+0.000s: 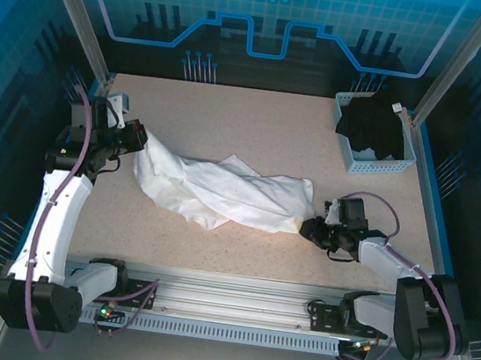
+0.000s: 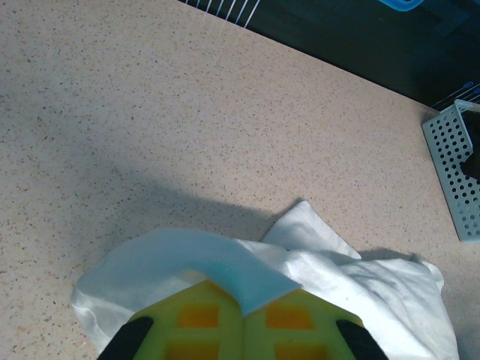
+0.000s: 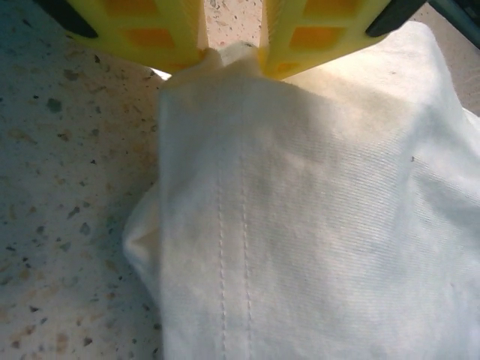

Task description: Fold the inside-out t-shirt

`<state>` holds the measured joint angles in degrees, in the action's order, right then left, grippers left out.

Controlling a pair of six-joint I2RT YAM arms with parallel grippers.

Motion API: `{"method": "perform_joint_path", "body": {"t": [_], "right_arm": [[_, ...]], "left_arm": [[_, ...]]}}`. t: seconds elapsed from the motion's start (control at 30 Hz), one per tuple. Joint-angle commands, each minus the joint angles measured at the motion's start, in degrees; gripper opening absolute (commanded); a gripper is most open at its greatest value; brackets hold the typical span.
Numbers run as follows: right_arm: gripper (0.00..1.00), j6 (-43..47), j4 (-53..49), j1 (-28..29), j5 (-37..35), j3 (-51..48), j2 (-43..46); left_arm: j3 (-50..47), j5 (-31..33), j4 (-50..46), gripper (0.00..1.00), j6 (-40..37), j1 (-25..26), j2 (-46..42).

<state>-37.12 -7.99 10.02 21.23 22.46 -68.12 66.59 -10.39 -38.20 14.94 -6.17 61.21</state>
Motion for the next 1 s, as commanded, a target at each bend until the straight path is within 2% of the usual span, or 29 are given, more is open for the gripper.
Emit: {"method": "perform_joint_path", "body": {"t": [0.0, 0.2, 0.3, 0.63, 0.8, 0.97], "right_arm": [[0.22, 0.16, 0.11, -0.84, -1.43, 0.09, 1.48], [0.06, 1.89, -1.24, -1.23, -2.66, 0.47, 2.74], [0.01, 3.71, -4.25, -1.37, -4.24, 1.16, 5.1], [0.0, 10.88, -14.39, -1.38, -7.34, 6.72, 16.77], [0.0, 15.03, -19.92, -1.33, -8.22, 15.35, 18.63], [0.0, 21.01, -26.1, -1.47, -10.06, 27.54, 15.88]], "left_arm": [[-0.77, -1.5, 1.27, 0.0, 0.18, -0.51, -1.02], [-0.87, -1.64, 1.29, 0.0, 0.18, -0.51, -1.03], [-0.86, -1.52, 1.33, 0.0, 0.18, -0.51, -1.09], [-0.23, -0.89, 0.96, 0.0, 1.18, -0.51, -1.08], [2.56, 0.58, 0.05, 0.0, 3.01, -0.83, -1.94], [9.63, 2.57, -1.43, 0.0, 4.43, -2.02, -3.12]]}}
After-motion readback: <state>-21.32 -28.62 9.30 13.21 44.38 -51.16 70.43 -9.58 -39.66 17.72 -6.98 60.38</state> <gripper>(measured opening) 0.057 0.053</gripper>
